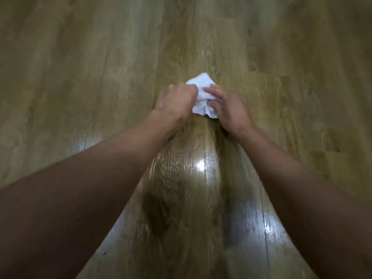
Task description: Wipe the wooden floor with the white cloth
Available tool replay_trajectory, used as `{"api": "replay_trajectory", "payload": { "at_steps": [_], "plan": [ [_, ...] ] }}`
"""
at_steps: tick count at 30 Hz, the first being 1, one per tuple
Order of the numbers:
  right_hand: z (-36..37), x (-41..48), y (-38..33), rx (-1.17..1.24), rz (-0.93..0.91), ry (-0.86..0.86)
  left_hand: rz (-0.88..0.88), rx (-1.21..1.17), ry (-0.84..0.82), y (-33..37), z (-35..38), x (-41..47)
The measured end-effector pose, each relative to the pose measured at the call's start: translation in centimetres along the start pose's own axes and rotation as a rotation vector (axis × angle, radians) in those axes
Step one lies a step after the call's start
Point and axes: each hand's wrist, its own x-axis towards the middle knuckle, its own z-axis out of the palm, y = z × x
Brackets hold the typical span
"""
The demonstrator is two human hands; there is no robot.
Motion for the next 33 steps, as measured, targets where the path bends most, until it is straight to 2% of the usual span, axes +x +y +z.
{"api": "replay_trajectory", "payload": {
  "at_steps": [4, 7, 10, 16, 19, 21, 23, 26, 28, 33],
  "plan": [
    [0.5, -2.3, -1.4, -0.003, -0.049, 0.030, -0.048, -0.036, -0.007, -0.1, -0.1, -0.7],
    [-1.9, -6.9, 1.2, -0.027, -0.047, 0.004, 0.115, 0.002, -0.014, 3.2, 0.4, -4.0],
    [-3.7, -7.0, 2.9, -0.055, 0.041, 0.008, 0.235, 0.103, -0.055, 5.0, 0.8, -4.9],
    [-0.6, -6.0, -0.5, -0.059, 0.051, 0.000, 0.145, 0.218, -0.037, 2.4, -0.6, -2.9],
    [-1.9, -9.3, 0.8, 0.002, 0.082, 0.008, 0.216, 0.169, -0.126, 3.6, 0.6, -5.5],
    [-3.5, -10.1, 2.1, -0.017, 0.093, -0.006, 0.294, 0.190, -0.126, 4.5, 1.6, -7.1],
    [-4.3, -8.7, 2.5, -0.101, 0.093, -0.040, 0.264, 0.190, -0.093, 4.5, 1.5, -6.4],
    [-3.1, -4.7, 0.8, -0.226, 0.000, -0.137, 0.132, 0.254, -0.064, 3.3, 0.1, -3.3],
    [-1.4, -3.2, -0.4, -0.293, -0.053, -0.189, 0.092, 0.212, -0.041, 2.7, 0.0, -2.1],
    [-0.7, -5.8, 2.0, -0.271, -0.164, -0.078, 0.167, -0.007, 0.066, 2.3, 1.3, -4.0]
  ]
}}
